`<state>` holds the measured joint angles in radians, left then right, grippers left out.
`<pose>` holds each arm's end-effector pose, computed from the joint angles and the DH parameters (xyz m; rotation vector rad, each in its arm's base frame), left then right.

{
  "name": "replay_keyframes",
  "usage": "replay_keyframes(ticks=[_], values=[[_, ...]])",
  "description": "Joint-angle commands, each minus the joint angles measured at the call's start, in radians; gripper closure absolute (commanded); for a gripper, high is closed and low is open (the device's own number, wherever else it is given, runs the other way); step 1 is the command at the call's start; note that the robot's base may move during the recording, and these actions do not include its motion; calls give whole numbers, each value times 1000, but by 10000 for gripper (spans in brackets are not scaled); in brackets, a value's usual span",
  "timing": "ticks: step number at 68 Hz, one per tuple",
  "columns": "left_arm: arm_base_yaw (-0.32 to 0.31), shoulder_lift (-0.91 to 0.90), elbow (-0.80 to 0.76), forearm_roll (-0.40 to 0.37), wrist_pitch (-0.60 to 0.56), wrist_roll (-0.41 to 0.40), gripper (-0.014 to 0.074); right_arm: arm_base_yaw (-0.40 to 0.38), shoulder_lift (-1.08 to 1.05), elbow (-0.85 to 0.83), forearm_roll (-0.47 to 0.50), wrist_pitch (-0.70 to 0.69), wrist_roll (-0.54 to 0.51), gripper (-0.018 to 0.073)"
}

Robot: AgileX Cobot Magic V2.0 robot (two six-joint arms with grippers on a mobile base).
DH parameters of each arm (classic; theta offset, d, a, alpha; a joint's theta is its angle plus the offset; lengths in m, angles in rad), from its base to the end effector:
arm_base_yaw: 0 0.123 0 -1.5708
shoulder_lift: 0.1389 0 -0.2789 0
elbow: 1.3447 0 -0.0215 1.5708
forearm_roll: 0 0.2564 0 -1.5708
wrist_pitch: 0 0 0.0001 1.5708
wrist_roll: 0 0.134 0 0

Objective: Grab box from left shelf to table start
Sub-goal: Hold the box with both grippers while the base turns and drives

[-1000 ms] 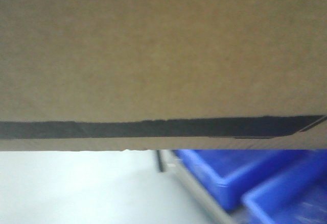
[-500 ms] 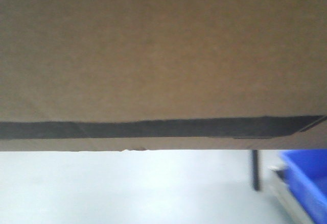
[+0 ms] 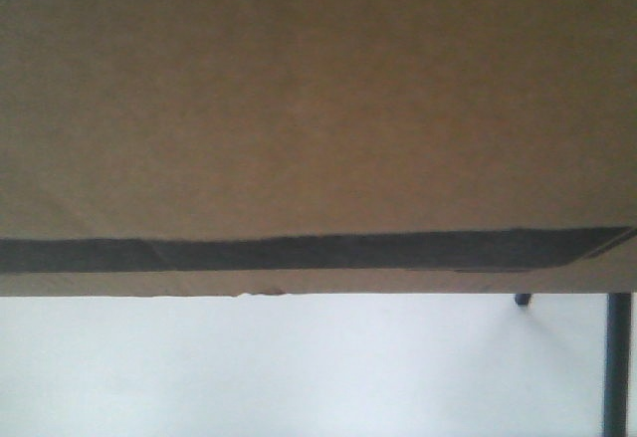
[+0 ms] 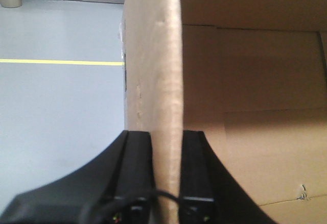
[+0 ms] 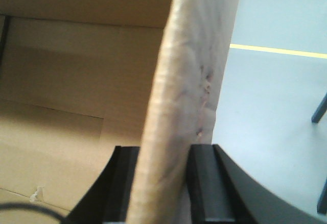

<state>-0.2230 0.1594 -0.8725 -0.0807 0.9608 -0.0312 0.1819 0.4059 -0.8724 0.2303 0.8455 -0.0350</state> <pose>0.0259 -0.0150 0.3827 0.1751 1.7286 -0.2784 0.0895 0.0397 0.3843 -0.1786 1.8525 0.3681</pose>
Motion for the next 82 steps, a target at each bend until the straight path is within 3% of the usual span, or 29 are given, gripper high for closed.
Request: replay_keyframes(ticks=[1,82], values=[[-9,11,-38,-87,-200,-2,689,4,11,-31,13,-125,-8,497],[-6,11,-38,-88,-202,-2,689,4,11,-31,13,-125,-8,497]])
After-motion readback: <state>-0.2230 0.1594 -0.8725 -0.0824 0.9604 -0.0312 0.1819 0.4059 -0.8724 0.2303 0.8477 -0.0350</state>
